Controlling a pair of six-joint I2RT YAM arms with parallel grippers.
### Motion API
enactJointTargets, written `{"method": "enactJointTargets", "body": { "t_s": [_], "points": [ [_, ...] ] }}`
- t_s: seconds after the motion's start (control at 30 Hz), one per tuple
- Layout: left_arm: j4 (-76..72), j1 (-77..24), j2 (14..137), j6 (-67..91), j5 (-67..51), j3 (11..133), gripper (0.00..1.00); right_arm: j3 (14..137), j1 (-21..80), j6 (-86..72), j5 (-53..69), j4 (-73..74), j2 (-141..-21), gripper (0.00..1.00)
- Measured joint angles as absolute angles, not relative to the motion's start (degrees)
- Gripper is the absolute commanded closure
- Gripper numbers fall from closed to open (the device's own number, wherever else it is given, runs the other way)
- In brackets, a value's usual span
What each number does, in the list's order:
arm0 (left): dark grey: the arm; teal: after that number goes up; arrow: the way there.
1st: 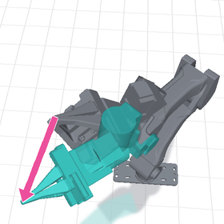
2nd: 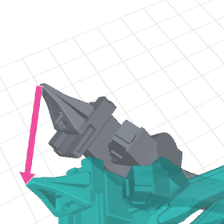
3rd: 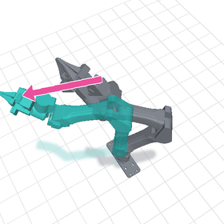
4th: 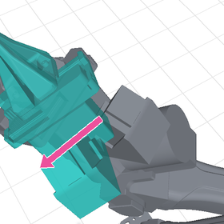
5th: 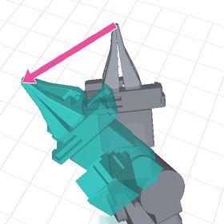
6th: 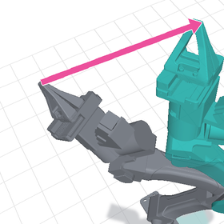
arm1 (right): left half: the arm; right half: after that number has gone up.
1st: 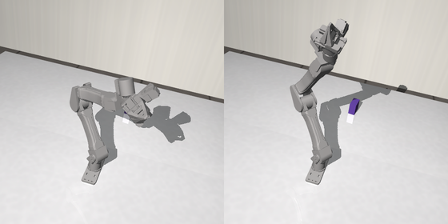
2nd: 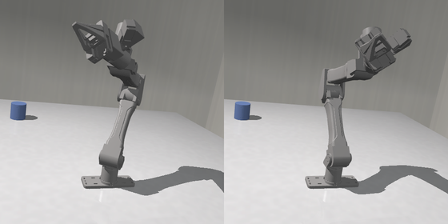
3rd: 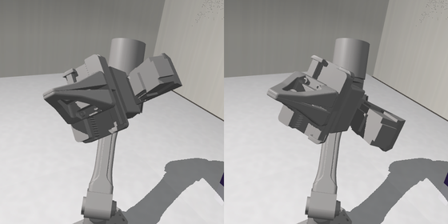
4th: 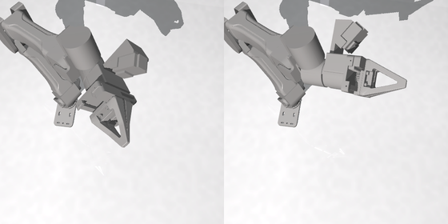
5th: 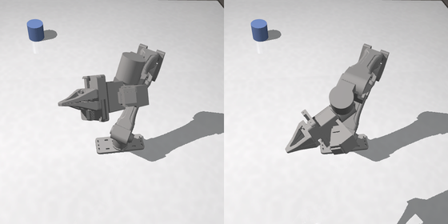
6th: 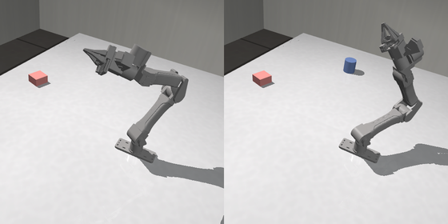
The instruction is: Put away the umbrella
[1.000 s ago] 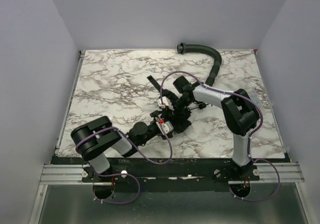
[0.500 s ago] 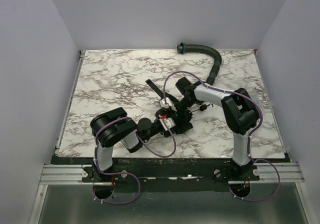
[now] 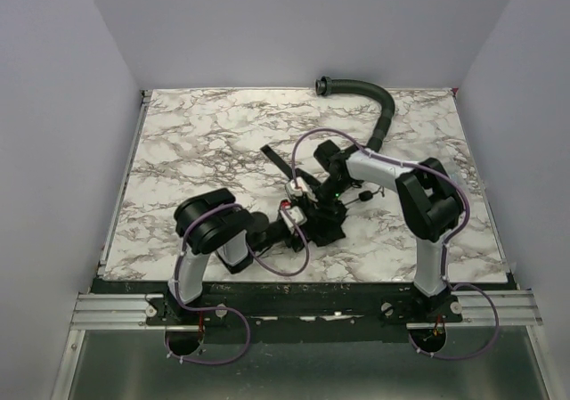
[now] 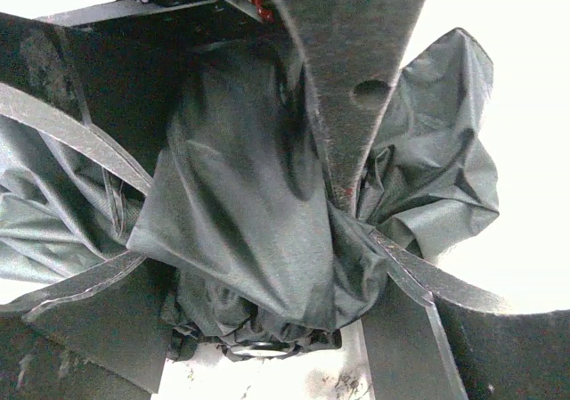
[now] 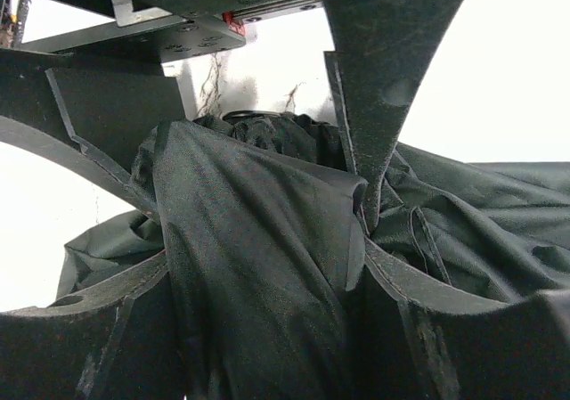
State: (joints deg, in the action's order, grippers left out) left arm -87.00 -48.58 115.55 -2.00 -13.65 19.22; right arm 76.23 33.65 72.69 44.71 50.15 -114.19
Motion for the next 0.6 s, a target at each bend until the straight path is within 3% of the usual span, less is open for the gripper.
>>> {"method": "enactJointTargets", "body": {
  "t_s": [0.1,0.6],
  "points": [
    [-87.3,-47.3,116.2,1.9,-16.2,19.6,1.0,77.3,32.9,72.1,45.0,52.1,-114.2,0.35],
    [-86.5,-42.7,116.9,15.7,-20.5,20.5,1.0,83.9,26.2,72.8,46.3,64.6,-110.9,0.32]
  ]
}}
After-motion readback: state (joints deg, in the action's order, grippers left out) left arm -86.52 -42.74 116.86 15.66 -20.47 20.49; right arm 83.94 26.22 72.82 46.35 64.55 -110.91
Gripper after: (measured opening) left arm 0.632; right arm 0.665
